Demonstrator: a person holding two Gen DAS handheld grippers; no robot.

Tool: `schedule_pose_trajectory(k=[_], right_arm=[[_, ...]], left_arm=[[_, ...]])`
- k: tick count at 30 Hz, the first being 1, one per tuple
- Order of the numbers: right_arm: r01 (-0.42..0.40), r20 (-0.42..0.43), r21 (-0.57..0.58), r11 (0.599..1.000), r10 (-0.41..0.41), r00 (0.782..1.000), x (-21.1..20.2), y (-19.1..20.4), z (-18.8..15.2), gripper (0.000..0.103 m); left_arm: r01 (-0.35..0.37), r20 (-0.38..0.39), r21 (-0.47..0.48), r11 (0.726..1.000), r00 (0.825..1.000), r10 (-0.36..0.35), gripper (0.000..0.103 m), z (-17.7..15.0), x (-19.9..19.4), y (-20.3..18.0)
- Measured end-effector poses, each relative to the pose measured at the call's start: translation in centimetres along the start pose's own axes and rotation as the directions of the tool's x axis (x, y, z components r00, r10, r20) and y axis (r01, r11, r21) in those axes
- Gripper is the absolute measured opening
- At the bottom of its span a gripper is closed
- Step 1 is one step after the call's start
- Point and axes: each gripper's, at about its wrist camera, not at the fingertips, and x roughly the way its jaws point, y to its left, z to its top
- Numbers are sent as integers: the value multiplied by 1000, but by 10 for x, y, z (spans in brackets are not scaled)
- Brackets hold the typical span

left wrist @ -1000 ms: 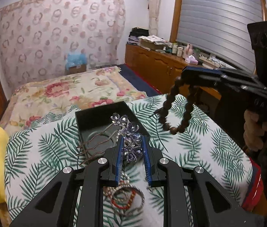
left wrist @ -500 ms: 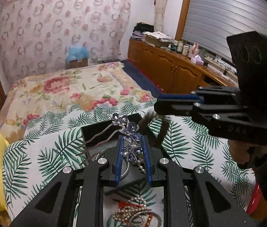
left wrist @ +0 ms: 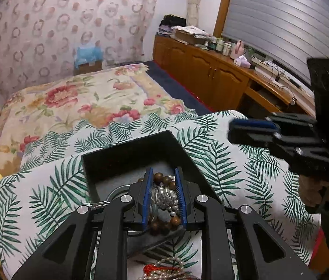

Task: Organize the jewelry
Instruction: 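Lower the hair comb and bead bracelet into the black box and release both, then move the left tool to the pearl and red bracelets while the right reaches the green earring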

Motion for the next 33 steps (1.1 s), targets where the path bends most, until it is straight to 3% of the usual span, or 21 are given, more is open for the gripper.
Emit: schedule_pose_trajectory(k=[8, 17, 26, 33], right_arm=[[22, -14, 12, 1000, -22, 1000, -15, 7, -30, 20], [10, -47, -9, 1000, -11, 999, -19, 33, -62, 20], [-32, -127, -41, 999, 26, 992, 3, 63, -90, 20], [-28, -199, -92, 995, 9, 980, 22, 80, -103, 20]], left_arm=[[-15, 48, -4, 1000, 999, 15, 19, -2, -21, -3], [-73, 57, -34, 997, 996, 75, 19, -35, -60, 3], [-93, 4, -64, 994, 996, 94, 20, -75, -71, 8], [-87, -46, -92, 992, 996, 83, 21, -100, -64, 11]])
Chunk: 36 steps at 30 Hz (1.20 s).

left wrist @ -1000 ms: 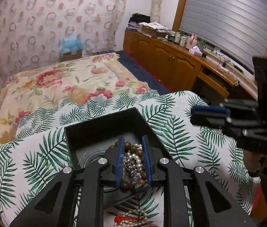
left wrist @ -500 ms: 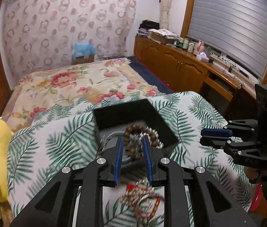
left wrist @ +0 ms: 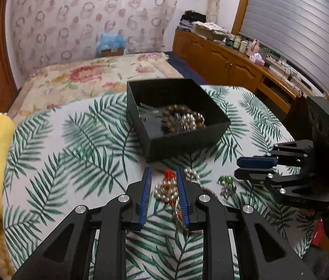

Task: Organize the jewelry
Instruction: 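Move the left tool to the pearl and red bracelets while the right reaches the green earring, then grasp the silver bangle with the left tool while the right grasps the green earring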

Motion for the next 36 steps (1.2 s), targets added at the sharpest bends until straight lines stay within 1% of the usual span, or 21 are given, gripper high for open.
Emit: schedule_pose_trajectory(k=[3, 9, 11, 12, 13, 15, 19, 26, 27, 30, 31, 36], right_arm=[[8, -28, -5, 1000, -8, 1000, 7, 1, -1, 20], [3, -54, -2, 1000, -3, 999, 15, 3, -6, 20], [-3, -55, -11, 1000, 2, 999, 16, 5, -5, 14], [3, -55, -18, 1000, -4, 998, 16, 6, -5, 12], [15, -57, -31, 999, -17, 998, 16, 8, -4, 9], [19, -58, -41, 999, -22, 998, 16, 9, -4, 7], [27, -43, -30, 999, -28, 999, 13, 5, -2, 7], [36, 11, -23, 999, -36, 999, -6, 0, 5, 7], [36, 18, -25, 999, -36, 999, -9, -1, 6, 7], [38, 34, -30, 999, -37, 999, -15, 0, 8, 7], [39, 39, -31, 999, -37, 999, -17, 0, 9, 7], [42, 64, -35, 999, -39, 997, -24, 0, 14, 7]], left_arm=[[7, -22, 2, 1000, 1000, -7, 26, -8, 4, -1], [30, -59, 25, 999, 998, -28, 27, -19, 13, -11], [32, -70, 28, 999, 997, -30, 27, -20, 16, -14], [32, -77, 30, 999, 997, -30, 27, -21, 18, -16], [31, -82, 32, 999, 996, -28, 27, -22, 20, -16], [27, -90, 33, 999, 996, -24, 27, -24, 22, -16], [27, -105, 36, 999, 994, -24, 27, -26, 26, -16], [35, -123, 32, 999, 992, -30, 26, -30, 32, -18], [33, -119, 33, 999, 992, -29, 25, -30, 32, -18], [36, -117, 24, 999, 993, -33, 14, -29, 33, -17], [30, -113, 17, 999, 993, -28, 8, -29, 33, -16], [9, -97, 7, 1000, 995, -8, 6, -28, 27, -13]])
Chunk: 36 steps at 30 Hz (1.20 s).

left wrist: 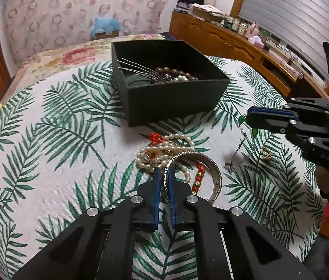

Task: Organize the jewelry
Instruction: 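Grasp the silver bangle with the left tool while the right grasps the green earring, then carry the silver bangle and green earring into the black box and open both tools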

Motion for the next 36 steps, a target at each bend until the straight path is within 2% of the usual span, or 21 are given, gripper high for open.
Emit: schedule_pose_trajectory(k=[8, 23, 36], right_arm=[[14, 51, -19, 1000, -13, 999, -15, -2, 18, 7], [44, 167, -72, 996, -32, 986, -31, -10, 67, 7], [51, 160, -54, 997, -42, 986, -4, -27, 85, 8]], left_arm=[[11, 64, -16, 1000, 998, -10, 6, 11, -19, 0], [10, 177, -3, 1000, 984, -9, 6, 54, -43, -2], [-18, 220, 2, 1000, 975, 17, 6, 87, -40, 6]])
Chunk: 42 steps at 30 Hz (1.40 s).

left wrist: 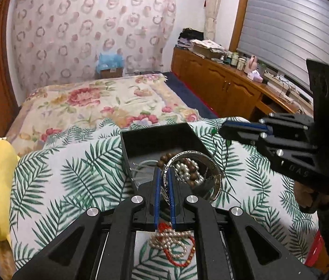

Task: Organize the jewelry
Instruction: 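Carry the silver bangle and green earring into the black box and open both tools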

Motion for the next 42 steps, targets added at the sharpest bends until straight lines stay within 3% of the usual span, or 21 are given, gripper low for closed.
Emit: schedule_pose_trajectory(k=[6, 11, 31, 37, 42], right_arm=[[-1, -34, 35, 999, 2, 999, 22, -7, -10, 8], [3, -15, 76, 997, -2, 1000, 23, -15, -9, 8], [12, -70, 112, 994, -4, 998, 23, -21, -27, 17], [38, -75, 139, 990, -28, 997, 6, -25, -44, 17], [55, -95, 157, 986, -40, 995, -10, -24, -62, 17]], left_arm=[[0, 26, -1, 1000, 1000, 1, 6, 17, 13, 7], [7, 29, -6, 1000, 1000, -6, 6, 31, 28, 13], [6, -41, 6, 1000, 999, -5, 9, 44, 68, 12], [12, -27, -5, 1000, 1000, -13, 9, 43, 60, 12], [13, 0, 9, 1000, 1000, -13, 20, 39, 38, 6]])
